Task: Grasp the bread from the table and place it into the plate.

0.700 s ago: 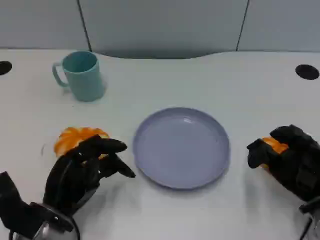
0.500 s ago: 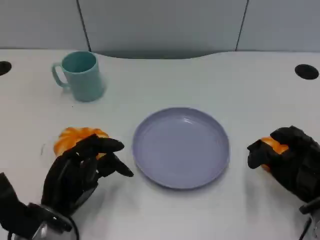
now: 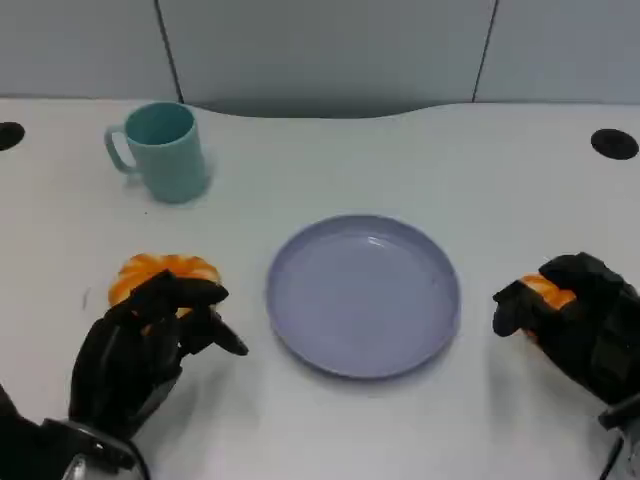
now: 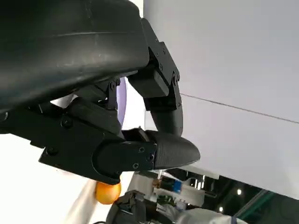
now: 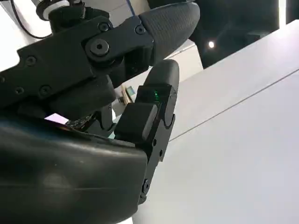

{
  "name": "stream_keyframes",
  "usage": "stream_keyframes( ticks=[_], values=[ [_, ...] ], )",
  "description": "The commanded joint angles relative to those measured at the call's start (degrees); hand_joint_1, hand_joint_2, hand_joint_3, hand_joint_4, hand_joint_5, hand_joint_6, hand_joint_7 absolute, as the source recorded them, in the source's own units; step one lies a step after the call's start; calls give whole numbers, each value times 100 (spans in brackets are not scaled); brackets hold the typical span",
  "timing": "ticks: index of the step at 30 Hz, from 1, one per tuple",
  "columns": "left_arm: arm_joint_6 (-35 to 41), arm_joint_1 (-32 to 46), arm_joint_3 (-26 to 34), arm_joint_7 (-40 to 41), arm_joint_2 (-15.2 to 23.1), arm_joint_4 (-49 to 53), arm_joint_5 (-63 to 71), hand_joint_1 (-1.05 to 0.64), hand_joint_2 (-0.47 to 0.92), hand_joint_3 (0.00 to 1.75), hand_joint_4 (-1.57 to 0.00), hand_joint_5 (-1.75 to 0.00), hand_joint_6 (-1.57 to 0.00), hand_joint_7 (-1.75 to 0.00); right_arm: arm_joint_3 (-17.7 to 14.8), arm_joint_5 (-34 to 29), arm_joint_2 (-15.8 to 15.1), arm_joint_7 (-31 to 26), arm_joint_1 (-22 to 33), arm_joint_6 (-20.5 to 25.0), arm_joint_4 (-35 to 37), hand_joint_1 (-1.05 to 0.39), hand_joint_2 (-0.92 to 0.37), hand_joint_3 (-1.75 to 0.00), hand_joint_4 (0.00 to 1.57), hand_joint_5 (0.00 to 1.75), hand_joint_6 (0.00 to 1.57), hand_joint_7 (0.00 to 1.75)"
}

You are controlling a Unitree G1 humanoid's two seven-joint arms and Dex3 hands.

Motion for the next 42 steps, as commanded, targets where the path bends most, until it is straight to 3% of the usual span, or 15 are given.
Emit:
stream_keyframes(
  ticks=[1, 4, 7, 13, 14, 15, 16, 19, 23, 25, 29, 31, 35, 42],
  values=[
    [-1265, 35, -22, 458, 123, -223, 490, -85, 92, 39, -65, -149, -67, -98, -43, 56, -49, 80, -21, 92, -5, -49, -90, 0, 83, 116, 111, 24],
    [-1958, 190, -144, 867, 219, -1072, 861, -81, 92, 27, -59, -155, -61, -104, -42, 17, -45, -25, -41, 59, 23, -51, -89, 0, 82, 121, 112, 24],
    [-2298, 211, -260, 903, 318, -1648, 748, -72, 92, 12, -54, -144, -58, -95, -52, 28, -35, -51, -63, 79, 35, -49, -89, 0, 81, 126, 113, 25],
    [-2486, 239, -465, 1091, 476, -1749, 744, -71, 92, 10, -51, -137, -56, -88, -53, 30, -31, -42, -72, 86, 35, -50, -89, 0, 79, 131, 112, 27],
    [-2759, -116, -348, 1456, 784, -1429, 1408, -71, 92, 10, -51, -136, -56, -88, -77, 46, -1, -45, -97, 53, 81, -50, -89, 0, 79, 131, 112, 27],
    [-2982, -419, -276, 1792, 1060, -1111, 1990, -75, 92, 10, -37, -105, -52, -62, -95, 57, 19, -34, -117, 37, 122, -47, -90, 0, 81, 124, 111, 27],
    [-3156, -634, -237, 2075, 1258, -863, 2429, -78, 92, 10, -32, -86, -52, -42, -109, 62, 32, -24, -132, 26, 153, -46, -90, 0, 83, 121, 110, 27],
    [-3278, -1119, -412, 3033, 1744, 48, 3555, -82, 92, 11, -29, -65, -52, -19, -91, 21, 31, -32, -132, -18, 114, -48, -90, 0, 83, 121, 110, 27],
    [-2822, -1528, -1103, 4663, 2264, 979, 5035, -86, 92, 12, -24, -47, -46, -6, -95, 7, 32, 11, -143, -76, 125, -49, -90, 0, 81, 124, 110, 27],
    [-2159, -1800, -1796, 5622, 2493, 1472, 5947, -91, 92, 16, -18, -40, -40, -3, -105, 26, 43, 39, -121, -84, 100, -49, -90, 0, 81, 124, 111, 27],
    [-1207, -2207, -2731, 6673, 2562, 2262, 6772, -102, 92, 18, -8, -30, -30, 0, -132, 48, 33, 111, -103, -68, 142, -45, -91, 0, 82, 120, 110, 26],
    [-774, -2340, -3015, 6776, 2515, 2570, 6877, -104, 92, 17, -7, -29, -29, 0, -118, 18, 64, 30, -44, -173, 43, -44, -91, 0, 84, 116, 110, 25],
    [-443, -2430, -3244, 6659, 2456, 2799, 6713, -103, 92, 16, -7, -27, -27, 0, -86, 18, 154, -63, 56, -318, -172, -46, -91, 0, 80, 128, 108, 35],
    [455, -2360, -3455, 6231, 2165, 3064, 6476, -105, 92, 15, -9, -25, -20, 0, 20, 34, 177, -158, 183, -57, -414, -48, -90, 0, 78, 135, 106, 43]
  ],
)
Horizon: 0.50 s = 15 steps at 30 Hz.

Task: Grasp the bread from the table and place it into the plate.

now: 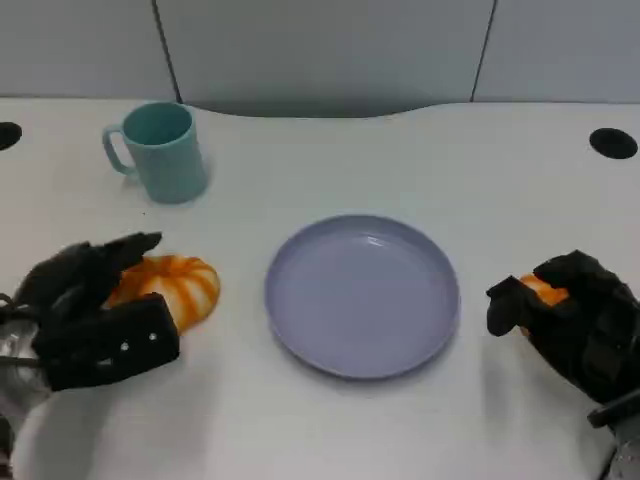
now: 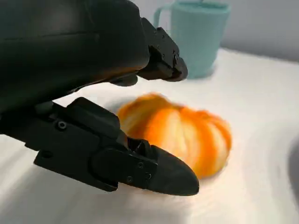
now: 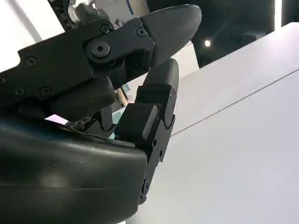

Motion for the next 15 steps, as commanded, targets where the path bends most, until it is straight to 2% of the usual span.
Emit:
stream_keyframes(
  ticks=[1, 2, 3, 5, 7, 10, 15],
  values=[
    [396, 31, -121, -101, -83, 90, -119, -95, 89, 9, -14, -25, -22, -1, 43, 34, -34, -7, 80, 88, -149, -47, -90, 0, 78, 134, 105, 43],
    [520, 13, -166, -96, -109, 104, -114, -82, 87, 5, -24, -26, -29, -3, 57, 35, -28, 2, 82, 79, -168, -48, -90, 0, 79, 134, 104, 44],
    [614, -10, -196, -104, -126, 114, -119, -58, 85, 2, -56, -29, -56, -10, 66, 43, -20, -5, 84, 99, -185, -48, -89, 0, 79, 134, 104, 45],
    [708, -43, -223, -84, -146, 119, -147, -41, 85, 1, -99, -16, -88, -8, 77, 48, -16, 1, 82, 89, -181, -48, -89, 0, 79, 133, 103, 45],
    [659, -51, -182, 77, -177, 108, -223, -33, 86, 0, -116, -13, -104, -10, 102, 26, -25, 4, 65, 50, -152, -48, -89, 0, 78, 133, 102, 46],
    [532, -85, -157, 198, -200, 89, -339, -22, 88, 1, -122, -11, -110, -10, 134, 11, -19, -77, 78, 72, -205, -48, -89, 0, 80, 132, 103, 48],
    [65, -227, -78, 457, -223, 5, -513, -15, 88, 0, -122, -10, -112, -10, 149, 20, 4, -116, 73, 61, -238, -50, -88, 0, 79, 133, 102, 50]
  ],
)
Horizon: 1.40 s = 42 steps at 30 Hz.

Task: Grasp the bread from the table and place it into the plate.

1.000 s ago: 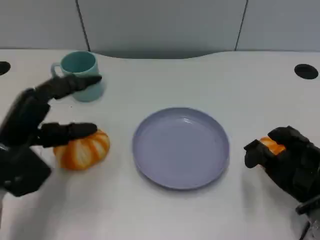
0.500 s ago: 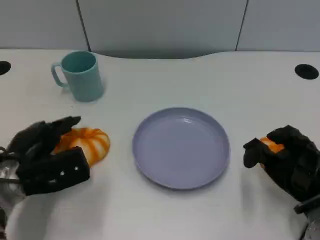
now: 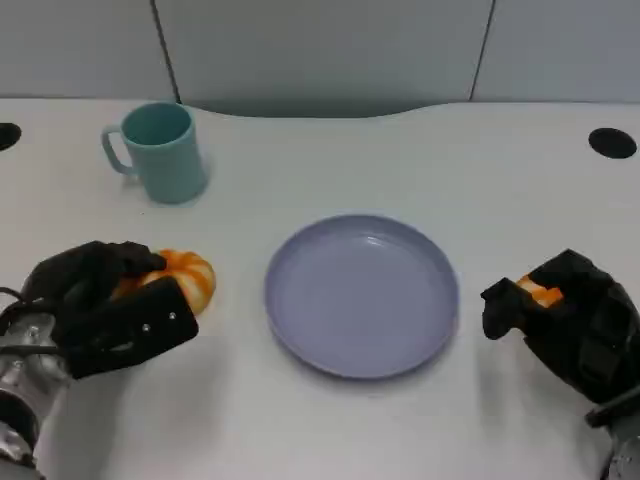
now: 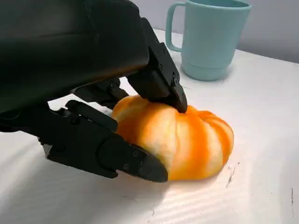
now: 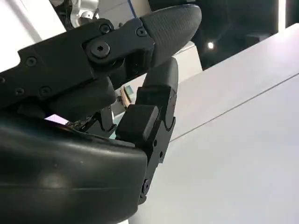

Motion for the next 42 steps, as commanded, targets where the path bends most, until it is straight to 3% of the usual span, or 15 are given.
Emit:
stream_keyframes(
  ticks=[1, 5, 10, 18, 21, 24, 28, 32, 33, 34, 36, 37, 38, 40, 42],
  values=[
    [-446, -57, 58, 189, -45, -37, -195, -15, 88, 0, -122, -10, -113, -10, 12, 14, -14, -90, 30, -11, -101, -50, -88, 0, 80, 133, 102, 50],
    [-808, -255, 187, 440, -93, -118, -392, -22, 90, 1, -126, -13, -111, -9, 51, -10, -27, -71, 1, 21, -104, -50, -88, -1, 79, 132, 101, 50],
    [-1407, -515, 382, 722, -175, -221, -623, -28, 91, 1, -132, -19, -114, -10, 17, 5, 85, -113, -26, -255, -39, -49, -90, -1, 80, 134, 101, 49],
    [-2111, -741, 162, 1181, -524, -367, -528, -29, 87, 0, -134, -27, -115, -10, 51, 1, 153, -246, -60, -229, -85, -50, -87, 0, 81, 131, 104, 47],
    [-2211, -755, -12, 1238, -673, -398, -408, -28, 84, 0, -129, -43, -118, -7, 69, -4, 196, -237, -62, -298, -145, -50, -88, 0, 81, 130, 105, 46],
    [-2325, -699, -172, 1033, -876, -373, -336, -26, 83, 0, -126, -46, -118, -6, 203, -99, 259, -565, 90, -175, -471, -57, -86, 0, 80, 136, 105, 50],
    [-2381, -621, -355, 943, -1019, -320, -264, -28, 86, 0, -117, -68, -119, -5, 380, -140, 337, -970, 320, -23, -929, -61, -83, 0, 82, 136, 105, 52],
    [-2409, -508, -498, 1004, -1117, -286, -165, -28, 86, 0, -116, -71, -119, -4, 465, -96, 360, -976, 410, 41, -1128, -61, -83, 0, 82, 135, 106, 51],
    [-2413, -400, -556, 977, -1204, -256, -130, -27, 82, 0, -117, -63, -120, -5, 484, -92, 365, -903, 413, -27, -1132, -57, -84, -1, 81, 134, 104, 50],
    [-2415, -318, -565, 886, -1267, -231, -158, -36, 83, 2, -116, -53, -114, -3, 489, -82, 374, -846, 413, -78, -1126, -57, -85, -1, 80, 134, 103, 50],
    [-2380, -263, -557, 673, -1263, -223, -222, -58, 89, 8, -95, -33, -85, -1, 478, -54, 379, -758, 390, -107, -1078, -57, -86, -1, 79, 135, 102, 49],
    [-2315, -284, -597, 540, -1201, -235, -195, -63, 91, 11, -89, -29, -78, 0, 473, -53, 373, -722, 369, -137, -1038, -57, -86, -1, 79, 136, 102, 49],
    [-2256, -305, -632, 410, -1142, -251, -173, -81, 92, 33, -65, -16, -52, 0, 470, -49, 365, -686, 352, -140, -1012, -57, -86, -1, 79, 136, 102, 49],
    [-2176, -324, -607, 101, -1070, -285, -235, -93, 92, 49, -47, -7, -35, 0, 466, -51, 341, -604, 312, -144, -950, -57, -86, -1, 79, 136, 102, 48],
    [-2237, -303, -250, -850, -1050, -304, -776, -102, 92, 68, -14, -1, -11, 0, 485, -65, 324, -599, 297, -81, -960, -55, -87, -1, 78, 136, 102, 48]
  ],
)
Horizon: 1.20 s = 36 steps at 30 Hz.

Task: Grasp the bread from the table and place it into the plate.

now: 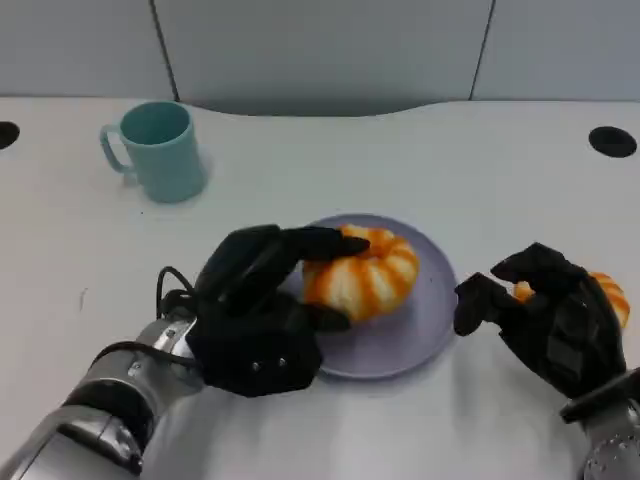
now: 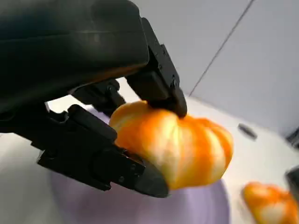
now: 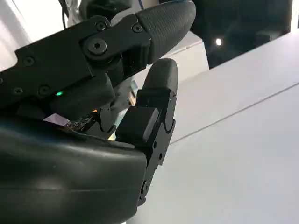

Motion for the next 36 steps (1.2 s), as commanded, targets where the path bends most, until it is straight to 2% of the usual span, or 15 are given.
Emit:
stream_keyframes(
  ticks=[1, 9, 12, 16, 20, 25, 26, 27, 28, 29, 31, 32, 33, 34, 36],
  values=[
    [-26, -75, 535, -1516, 222, -82, -826, -104, 92, 72, -7, -1, -6, 0, 13, 48, -103, 87, -83, 24, 47, -54, -87, 0, 77, 136, 102, 47],
    [-152, 75, 1407, -3597, 204, -296, -2185, -105, 92, 72, -2, 0, -9, -4, 37, 24, -35, -24, -88, -25, 55, -52, -87, 0, 77, 136, 103, 44],
    [99, 164, 1834, -4471, 163, -422, -2844, -105, 92, 71, 0, 0, -10, -5, 96, -6, -7, -107, -54, 35, -55, -53, -87, 0, 78, 137, 104, 44],
    [711, 354, 2511, -5728, 55, -801, -3950, -105, 92, 66, 0, 0, -9, -4, 91, 11, 27, -15, -93, -248, 63, -54, -89, -1, 75, 142, 101, 48],
    [2084, 733, 3430, -7162, -64, -1308, -5452, -105, 92, 70, -4, -3, -8, -5, 92, 63, 26, -61, -65, -154, 31, -54, -88, 0, 77, 138, 101, 49],
    [3280, 1335, 3877, -7784, 109, -1811, -6133, -105, 92, 74, -9, -7, -13, -8, 80, 102, -24, -20, -49, -97, -5, -54, -88, 0, 77, 140, 101, 50],
    [3629, 1451, 3991, -7851, 136, -1906, -6295, -105, 92, 72, -10, -20, -16, -11, 69, 122, -52, 36, -55, -71, 16, -54, -88, 0, 77, 141, 101, 50],
    [3937, 1564, 4080, -7876, 155, -2024, -6427, -105, 92, 68, -14, -53, -25, -18, 52, 143, -76, 113, -68, -73, 51, -53, -88, 0, 77, 141, 101, 50],
    [4231, 1695, 4159, -7838, 168, -2185, -6546, -105, 92, 65, -18, -68, -30, -21, 23, 170, -95, 182, -84, -81, 96, -53, -88, 0, 76, 141, 100, 50],
    [4434, 1790, 4206, -7793, 171, -2329, -6612, -105, 92, 61, -31, -82, -44, -28, 4, 188, -107, 229, -97, -90, 130, -52, -88, 0, 77, 140, 101, 49],
    [4812, 2059, 4306, -7744, 145, -2673, -6790, -105, 92, 58, -38, -89, -51, -32, -23, 201, -169, 316, -116, -76, 199, -51, -88, 0, 77, 140, 101, 49],
    [4993, 2216, 4360, -7734, 112, -2861, -6889, -105, 92, 53, -47, -104, -65, -43, -37, 201, -217, 366, -122, -56, 232, -52, -88, 0, 78, 137, 102, 46],
    [5225, 2408, 4404, -7667, 64, -3108, -7003, -104, 92, 51, -48, -112, -68, -48, -51, 197, -268, 407, -125, -30, 260, -52, -88, 0, 79, 136, 102, 45],
    [5417, 2629, 4432, -7612, 6, -3393, -7102, -105, 92, 49, -48, -117, -69, -52, -57, 171, -304, 395, -110, -36, 266, -52, -88, 0, 79, 133, 103, 42],
    [5680, 2992, 4429, -7479, -108, -3900, -7244, -105, 92, 52, -37, -131, -58, -65, -48, 119, -354, 326, -57, -52, 218, -54, -88, 0, 80, 131, 105, 41]
  ],
)
